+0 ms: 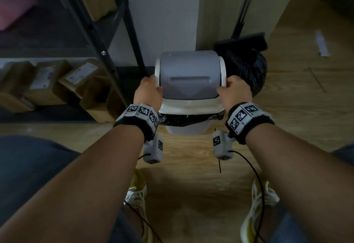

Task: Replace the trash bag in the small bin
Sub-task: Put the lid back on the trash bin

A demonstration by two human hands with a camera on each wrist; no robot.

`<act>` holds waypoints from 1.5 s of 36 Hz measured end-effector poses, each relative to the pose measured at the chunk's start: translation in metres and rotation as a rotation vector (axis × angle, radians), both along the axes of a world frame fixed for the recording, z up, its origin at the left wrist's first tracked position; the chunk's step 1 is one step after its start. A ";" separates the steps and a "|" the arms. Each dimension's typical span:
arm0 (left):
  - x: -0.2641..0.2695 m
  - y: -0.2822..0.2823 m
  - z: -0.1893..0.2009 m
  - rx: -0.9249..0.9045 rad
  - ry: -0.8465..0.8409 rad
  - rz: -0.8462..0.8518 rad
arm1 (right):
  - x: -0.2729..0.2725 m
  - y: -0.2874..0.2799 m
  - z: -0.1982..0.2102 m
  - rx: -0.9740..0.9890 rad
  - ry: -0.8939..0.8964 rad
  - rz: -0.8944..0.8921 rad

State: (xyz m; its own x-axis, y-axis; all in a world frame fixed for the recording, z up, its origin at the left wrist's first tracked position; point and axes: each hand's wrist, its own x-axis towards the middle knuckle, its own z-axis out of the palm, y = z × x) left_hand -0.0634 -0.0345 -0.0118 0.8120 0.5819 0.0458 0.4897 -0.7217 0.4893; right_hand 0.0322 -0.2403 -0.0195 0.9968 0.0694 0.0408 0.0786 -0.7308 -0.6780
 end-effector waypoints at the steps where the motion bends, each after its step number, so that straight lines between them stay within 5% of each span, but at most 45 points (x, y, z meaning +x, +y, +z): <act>1: 0.001 0.000 -0.001 0.001 0.013 -0.001 | -0.001 0.000 -0.002 0.000 0.003 -0.003; 24: -0.009 -0.013 -0.021 -0.206 0.302 0.085 | 0.000 0.000 -0.027 -0.030 0.134 0.057; 44: -0.009 -0.017 -0.024 -0.199 0.252 0.142 | -0.009 -0.003 -0.032 0.010 0.201 0.108; 50: -0.020 -0.036 -0.027 0.170 -0.023 0.024 | -0.018 -0.002 -0.031 0.037 0.155 0.030; 54: -0.021 -0.045 -0.026 0.289 -0.036 -0.122 | -0.023 0.001 -0.028 0.013 0.089 0.056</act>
State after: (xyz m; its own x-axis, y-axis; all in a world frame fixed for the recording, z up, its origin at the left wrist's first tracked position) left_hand -0.0842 -0.0794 -0.0373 0.8697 0.4390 0.2254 0.3771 -0.8858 0.2704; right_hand 0.0093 -0.2390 -0.0480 0.9910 0.1257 -0.0460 0.0589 -0.7180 -0.6936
